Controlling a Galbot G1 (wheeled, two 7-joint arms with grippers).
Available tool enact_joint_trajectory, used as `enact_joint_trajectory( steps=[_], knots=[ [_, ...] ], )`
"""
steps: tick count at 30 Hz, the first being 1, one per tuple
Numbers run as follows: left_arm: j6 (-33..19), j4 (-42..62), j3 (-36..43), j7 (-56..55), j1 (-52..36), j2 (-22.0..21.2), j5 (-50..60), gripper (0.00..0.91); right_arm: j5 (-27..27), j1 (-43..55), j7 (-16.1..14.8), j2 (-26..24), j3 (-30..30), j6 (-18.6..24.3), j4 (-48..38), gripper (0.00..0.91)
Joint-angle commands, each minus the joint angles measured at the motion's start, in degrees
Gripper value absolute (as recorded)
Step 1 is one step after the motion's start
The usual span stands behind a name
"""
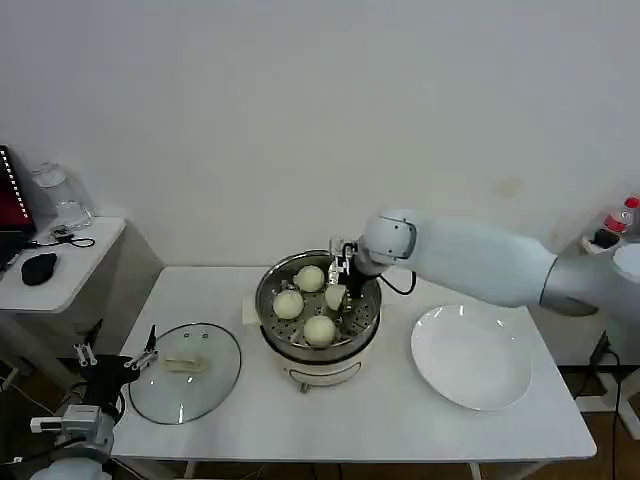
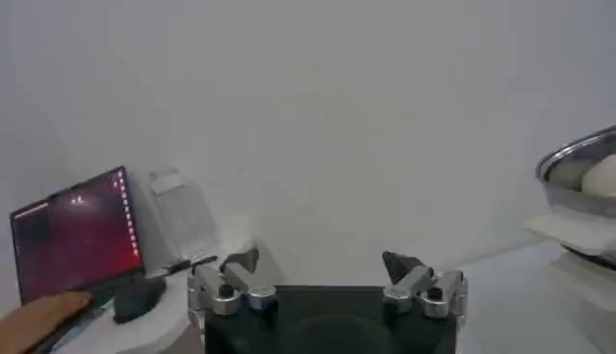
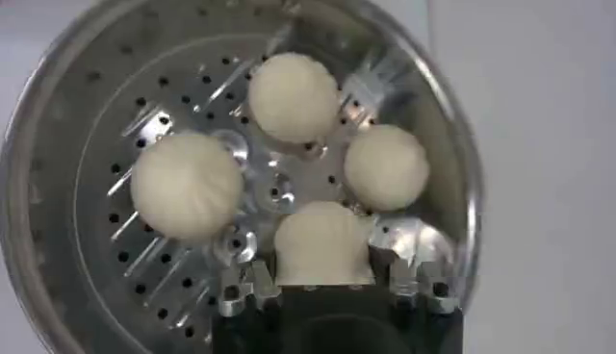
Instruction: Take steamed baozi put them in steamer then cover it.
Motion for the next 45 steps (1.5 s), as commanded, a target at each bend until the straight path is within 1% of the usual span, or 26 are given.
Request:
enact_joint_trajectory(
  steps=[1, 7, 8, 9, 14, 18, 22, 24, 25, 27, 28, 30, 31, 32, 35, 36, 37, 39, 40, 41, 42, 44, 45],
  knots=[
    [-0.1, 0.0, -0.1, 0.0, 0.0, 0.1, -0.1, 0.907, -1.5, -1.6, 0.5, 1.1, -0.5, -0.5, -1.2, 0.645],
    [-0.1, -0.1, -0.1, 0.0, 0.0, 0.0, -0.1, 0.907, -1.6, -1.6, 0.3, 1.0, -0.2, -0.3, -1.4, 0.645],
    [-0.1, -0.1, -0.1, 0.0, 0.0, 0.0, -0.1, 0.907, -1.7, -1.6, 0.2, 0.9, -0.2, -0.4, -1.3, 0.786],
    [-0.1, -0.1, -0.1, 0.0, 0.0, -0.1, 0.0, 0.907, -1.7, -1.6, 0.2, 0.9, -0.1, -0.4, -1.2, 0.907],
    [0.0, -0.1, -0.2, 0.0, 0.1, -0.1, -0.1, 0.907, -2.6, -1.3, 0.7, 0.3, 0.5, -0.4, -1.2, 0.907],
    [0.0, -0.2, -0.2, 0.0, 0.1, 0.0, -0.2, 0.907, -2.1, -0.6, 1.2, -1.1, 1.7, -0.4, 0.2, 0.907],
    [0.1, -0.2, 0.0, -0.1, -0.1, 0.1, -0.5, 0.907, -0.7, 0.6, 2.5, -4.1, 3.6, -0.8, 3.5, 0.907],
    [0.3, -0.1, 0.2, -0.1, -0.2, 0.1, -0.8, 0.907, 0.2, 0.9, 3.9, -7.1, 5.7, -0.9, 6.7, 0.907],
    [0.3, 0.0, 0.3, -0.2, -0.2, 0.1, -1.0, 0.907, 0.4, 0.9, 4.1, -7.6, 5.9, -1.0, 7.0, 0.907],
    [0.4, 0.1, 0.5, -0.2, -0.3, 0.2, -1.2, 0.907, 2.1, 0.7, 6.9, -11.4, 8.3, -1.4, 10.9, 0.907],
    [0.5, 0.1, 0.6, -0.2, -0.3, 0.2, -1.3, 0.907, 2.9, 0.6, 7.7, -12.1, 8.4, -1.7, 12.1, 0.907],
    [0.6, 0.0, 0.8, -0.2, -0.3, 0.1, -1.3, 0.907, 4.5, 0.1, 9.3, -15.5, 9.7, -1.6, 16.7, 0.907],
    [0.6, -0.1, 1.0, -0.2, -0.3, 0.1, -1.2, 0.907, 4.6, 0.0, 9.5, -16.1, 9.8, -1.6, 17.4, 0.907],
    [0.6, -0.2, 1.1, -0.2, -0.3, 0.0, -1.1, 0.907, 5.2, -1.0, 11.6, -18.1, 10.8, -1.1, 19.8, 0.907],
    [0.6, -0.4, 1.4, -0.2, -0.2, -0.2, -0.9, 0.907, 5.3, -4.9, 16.0, -24.2, 16.5, 0.7, 25.2, 0.907],
    [0.6, -0.4, 1.5, -0.2, -0.1, -0.3, -0.8, 0.907, 5.0, -7.0, 18.0, -25.9, 18.7, 2.0, 26.5, 0.907],
    [0.6, -0.4, 1.7, -0.1, -0.1, -0.4, -0.7, 0.907, 4.7, -9.2, 21.1, -27.9, 21.6, 3.0, 27.7, 0.907],
    [0.6, -0.4, 1.9, -0.1, -0.1, -0.5, -0.4, 0.907, 6.2, -14.7, 27.5, -30.9, 26.1, 5.2, 30.5, 0.907],
    [0.6, -0.4, 2.1, -0.1, -0.1, -0.6, -0.3, 0.907, 5.5, -18.7, 30.5, -31.9, 29.9, 5.9, 31.5, 0.907],
    [0.6, -0.3, 2.3, -0.2, -0.2, -0.6, -0.3, 0.907, 2.5, -24.2, 32.6, -32.7, 34.0, 8.0, 31.9, 0.907],
    [0.6, -0.2, 2.4, -0.2, -0.3, -0.7, -0.3, 0.907, 1.5, -28.6, 34.2, -33.2, 37.5, 10.6, 32.5, 0.907],
    [0.9, 0.2, 2.8, -0.2, -0.4, -0.7, -0.3, 0.907, 0.8, -39.3, 39.2, -34.0, 49.4, 13.5, 33.8, 0.907],
    [1.1, 0.4, 3.0, -0.2, -0.5, -0.8, -0.3, 0.907, -1.7, -45.2, 40.0, -33.7, 56.1, 15.3, 34.0, 0.907]
  ],
)
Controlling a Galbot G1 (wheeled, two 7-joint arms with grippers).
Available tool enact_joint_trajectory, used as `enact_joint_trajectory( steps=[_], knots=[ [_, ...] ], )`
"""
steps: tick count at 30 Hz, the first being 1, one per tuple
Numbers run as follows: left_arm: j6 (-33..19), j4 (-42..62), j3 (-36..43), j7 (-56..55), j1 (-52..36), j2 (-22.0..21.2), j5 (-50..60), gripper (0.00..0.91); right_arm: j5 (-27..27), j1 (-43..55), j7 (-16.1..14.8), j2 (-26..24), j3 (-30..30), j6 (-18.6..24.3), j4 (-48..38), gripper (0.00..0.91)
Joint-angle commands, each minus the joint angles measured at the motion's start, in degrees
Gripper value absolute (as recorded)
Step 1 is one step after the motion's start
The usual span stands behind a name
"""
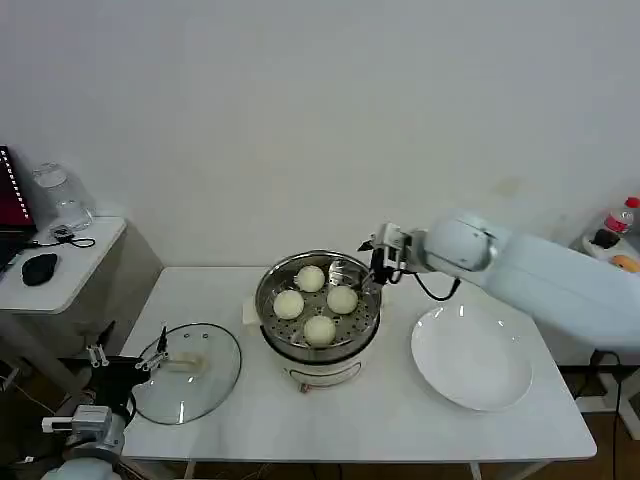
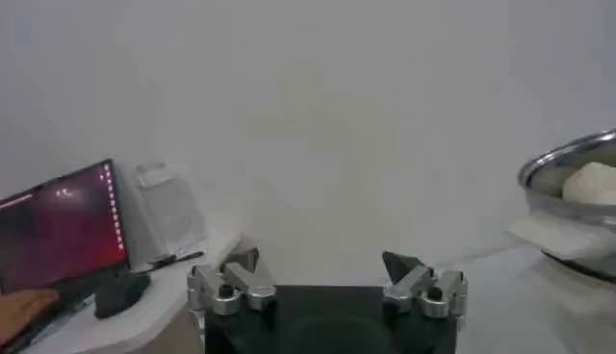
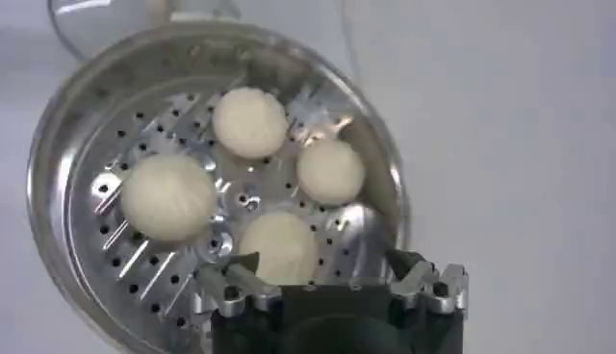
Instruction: Take steamed baozi put them in steamer then cover it.
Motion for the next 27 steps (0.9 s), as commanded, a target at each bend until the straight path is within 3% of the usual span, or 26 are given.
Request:
enact_joint_trajectory(
  steps=[1, 3, 4, 7, 10, 13, 14, 16, 18, 23, 27],
  knots=[
    [0.5, 1.1, 0.9, 0.1, -0.1, -0.1, 0.0, 0.907, -8.2, -42.5, 21.0, -10.0, 42.4, 14.1, 11.4, 0.907],
    [0.6, 1.7, 1.3, 0.1, 0.0, 0.0, 0.1, 0.907, -12.2, -52.6, 21.6, -8.0, 51.8, 17.9, 11.3, 0.907],
    [0.6, 2.2, 1.6, 0.3, 0.2, 0.1, 0.2, 0.907, -14.5, -59.4, 22.3, -4.7, 59.7, 20.2, 11.3, 0.907],
    [0.5, 2.9, 2.5, 0.5, 0.4, 0.1, 1.5, 0.907, -21.7, -72.2, 21.7, 3.7, 74.1, 26.7, 11.7, 0.907],
    [-0.1, 3.6, 3.0, -0.2, 0.5, 0.5, 4.6, 0.907, -24.1, -82.4, 20.0, 11.5, 84.5, 31.0, 13.4, 0.907],
    [-1.5, 5.2, 3.6, -1.1, 0.3, 1.4, 11.1, 0.907, -24.1, -90.3, 16.1, 23.7, 97.0, 33.8, 16.1, 0.907],
    [-2.2, 5.9, 3.8, -1.3, 0.3, 1.5, 13.5, 0.907, -23.8, -91.3, 15.2, 24.3, 98.6, 34.2, 16.5, 0.907],
    [-3.8, 7.9, 4.2, -1.6, 0.3, 2.4, 22.1, 0.907, -26.1, -95.4, 10.9, 31.1, 105.3, 36.0, 17.2, 0.907],
    [-5.2, 10.3, 4.5, -1.9, 0.4, 2.7, 32.1, 0.907, -28.2, -97.6, 9.9, 35.8, 109.9, 37.0, 17.7, 0.907],
    [-8.2, 16.6, 4.4, -3.6, 0.2, 3.9, 50.4, 0.907, -26.5, -103.7, 10.8, 38.8, 114.6, 39.0, 18.9, 0.907],
    [-8.9, 21.5, 5.8, -4.6, -1.2, 4.9, 58.9, 0.907, -26.0, -105.3, 11.5, 39.8, 117.1, 39.5, 18.9, 0.907]
  ],
)
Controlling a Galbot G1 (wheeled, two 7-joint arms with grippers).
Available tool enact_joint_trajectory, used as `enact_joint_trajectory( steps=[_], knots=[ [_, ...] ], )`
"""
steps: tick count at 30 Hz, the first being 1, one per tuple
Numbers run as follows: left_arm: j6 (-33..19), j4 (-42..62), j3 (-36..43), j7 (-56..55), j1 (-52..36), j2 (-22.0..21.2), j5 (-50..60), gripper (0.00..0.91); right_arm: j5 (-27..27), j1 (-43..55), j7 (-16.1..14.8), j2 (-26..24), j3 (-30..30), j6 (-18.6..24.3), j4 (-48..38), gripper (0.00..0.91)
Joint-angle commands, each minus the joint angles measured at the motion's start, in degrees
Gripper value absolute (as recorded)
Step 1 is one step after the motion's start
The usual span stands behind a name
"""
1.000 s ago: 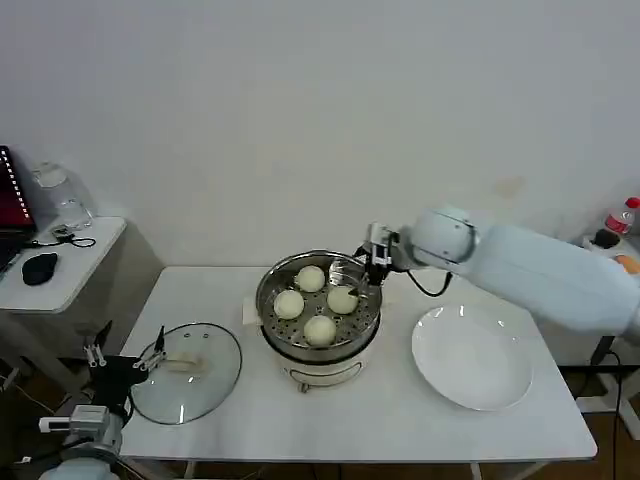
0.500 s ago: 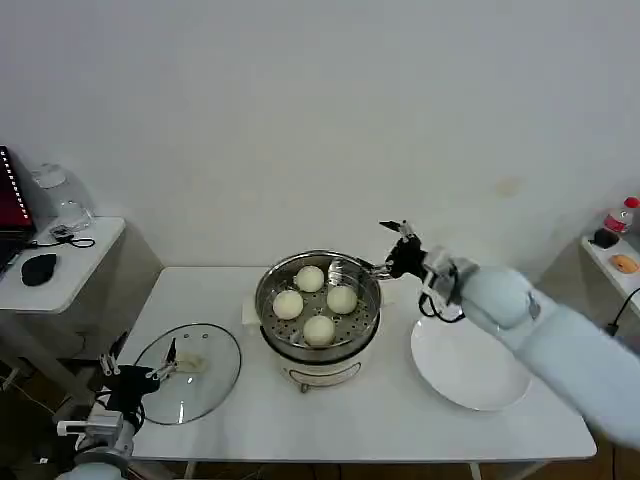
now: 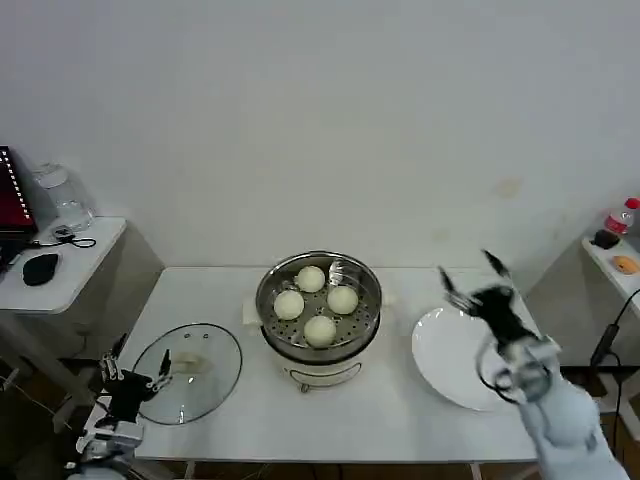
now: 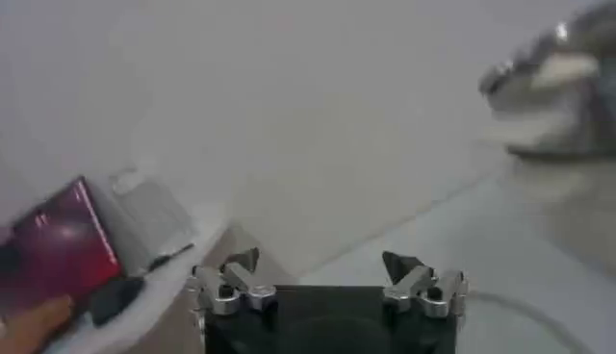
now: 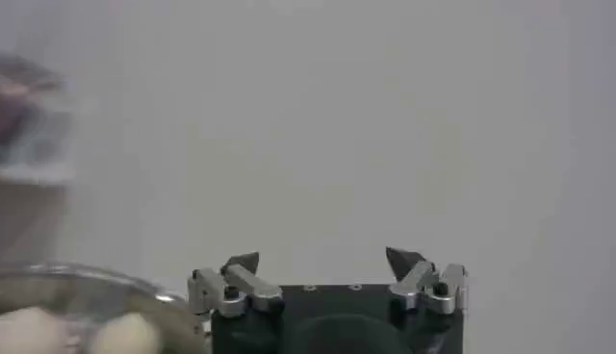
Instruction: Take steamed baozi put them in steamer then cover it.
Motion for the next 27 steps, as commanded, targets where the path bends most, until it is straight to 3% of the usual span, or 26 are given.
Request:
enact_joint_trajectory(
  steps=[1, 8, 17, 27],
  knots=[
    [-4.2, 12.8, 2.6, -2.2, -1.9, 2.4, 34.1, 0.907, -3.1, -16.6, -0.7, 13.4, 22.8, 6.8, 2.8, 0.907],
    [-3.2, 17.7, 6.5, -1.7, -6.8, 3.4, 43.2, 0.907, -1.3, -17.8, -0.1, 14.3, 24.1, 6.1, 3.1, 0.907],
    [-2.7, 16.3, 7.0, -0.5, -6.0, 3.4, 43.2, 0.907, 0.2, -18.9, 0.0, 14.5, 25.6, 6.1, 4.8, 0.907],
    [-2.3, 20.8, 10.2, -0.2, -13.2, 3.9, 43.4, 0.907, 0.1, -19.8, 0.0, 15.6, 26.0, 6.7, 5.1, 0.907]
  ],
)
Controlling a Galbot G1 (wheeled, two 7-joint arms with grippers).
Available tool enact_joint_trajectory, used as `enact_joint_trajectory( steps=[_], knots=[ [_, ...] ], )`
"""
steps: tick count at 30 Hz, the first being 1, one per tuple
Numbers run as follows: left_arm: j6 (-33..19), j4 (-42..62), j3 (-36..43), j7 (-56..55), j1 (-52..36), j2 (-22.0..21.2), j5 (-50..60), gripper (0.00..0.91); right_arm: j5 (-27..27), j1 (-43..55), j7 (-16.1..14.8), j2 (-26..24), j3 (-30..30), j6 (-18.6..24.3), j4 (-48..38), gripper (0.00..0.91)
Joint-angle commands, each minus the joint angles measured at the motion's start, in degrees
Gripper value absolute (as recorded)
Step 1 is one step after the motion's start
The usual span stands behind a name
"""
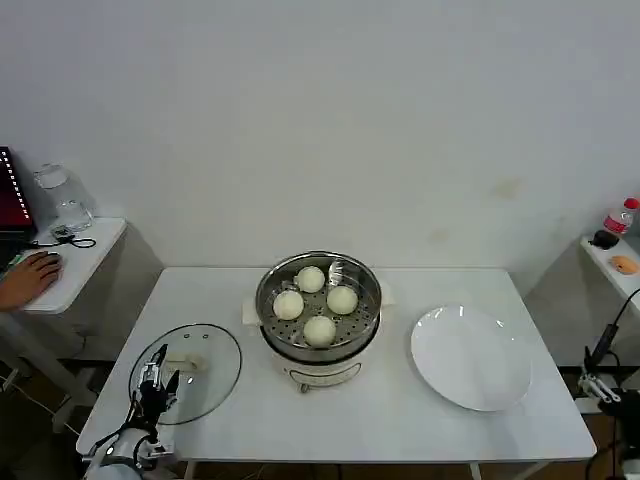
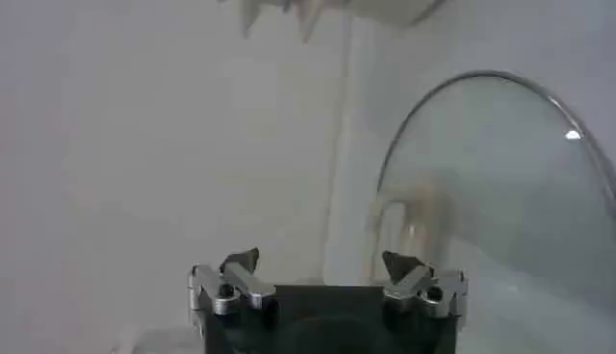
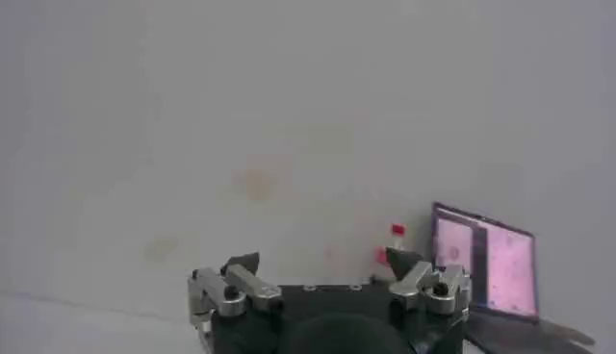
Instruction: Take steamed baozi put them in steamer then cover it.
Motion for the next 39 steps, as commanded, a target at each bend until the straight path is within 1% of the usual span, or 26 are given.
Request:
enact_joint_trajectory(
  steps=[1, 3, 9, 19, 20, 21, 22, 32, 39],
  knots=[
    [0.0, 5.4, 2.8, 0.1, -6.5, 0.8, 4.3, 0.907, 0.5, -1.9, -0.2, 1.8, 2.2, 0.6, 0.9, 0.907],
    [0.0, 6.4, 3.0, 0.2, -7.7, 1.1, 4.1, 0.907, 1.6, -2.4, -0.2, 1.9, 2.3, 0.3, 1.3, 0.907],
    [0.1, 8.3, 3.8, 0.7, -9.9, 1.8, 3.6, 0.907, 0.8, -2.5, -0.2, 2.3, 3.3, 0.7, 1.0, 0.907],
    [0.2, 11.3, 4.9, 0.7, -12.4, 1.5, 3.7, 0.907, 0.6, -2.3, -0.3, 2.5, 3.4, 0.8, 1.0, 0.907],
    [0.2, 11.5, 5.0, 0.8, -12.5, 1.6, 3.6, 0.715, 0.5, -2.4, -0.3, 2.5, 3.4, 0.8, 1.0, 0.907],
    [0.2, 11.5, 5.0, 0.7, -12.5, 1.5, 3.5, 0.071, 0.6, -2.4, -0.3, 2.5, 3.5, 0.9, 1.0, 0.907],
    [0.1, 11.8, 5.0, 0.5, -12.6, 1.4, 3.4, 0.000, 0.5, -2.4, -0.3, 2.5, 3.5, 0.9, 0.8, 0.907],
    [-0.2, 12.7, 4.9, -0.4, -12.7, 0.7, 3.7, 0.000, 0.3, -2.5, -0.2, 2.5, 3.7, 1.2, 0.9, 0.907],
    [-1.1, 11.4, 3.8, -2.2, -11.7, 0.2, 4.2, 0.000, -0.1, -2.5, -0.2, 2.6, 3.6, 1.4, 1.1, 0.907]
  ],
)
